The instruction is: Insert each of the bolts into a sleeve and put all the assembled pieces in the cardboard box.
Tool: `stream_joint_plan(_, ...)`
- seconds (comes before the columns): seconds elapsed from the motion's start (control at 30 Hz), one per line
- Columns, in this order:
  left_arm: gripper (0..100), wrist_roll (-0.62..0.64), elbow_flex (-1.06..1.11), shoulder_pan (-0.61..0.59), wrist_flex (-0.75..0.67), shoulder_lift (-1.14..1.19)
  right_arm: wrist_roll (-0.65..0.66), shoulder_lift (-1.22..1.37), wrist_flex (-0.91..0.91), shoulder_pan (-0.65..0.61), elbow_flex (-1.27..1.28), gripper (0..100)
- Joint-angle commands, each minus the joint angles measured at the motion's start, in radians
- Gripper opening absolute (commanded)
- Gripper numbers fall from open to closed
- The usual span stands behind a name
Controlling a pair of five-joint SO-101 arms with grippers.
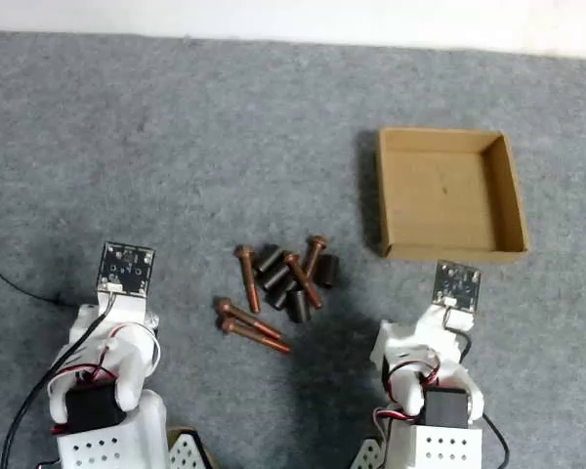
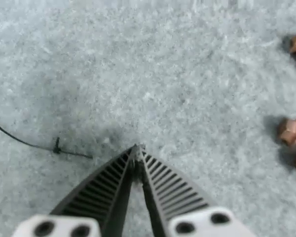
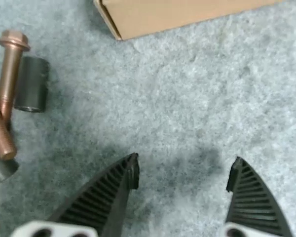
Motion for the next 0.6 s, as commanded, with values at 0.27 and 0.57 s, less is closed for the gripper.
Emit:
stream_joint_plan(0.27,1,0.167,-0.074,0.008,-0.313,0.010,0.014,-0.012,-0.110,0.134,0.128,27.9)
stream_joint_plan(0.57,1,0.169,-0.162,0.249,-0.344,0.061,0.014,-0.012,-0.110,0.199,0.127,27.9)
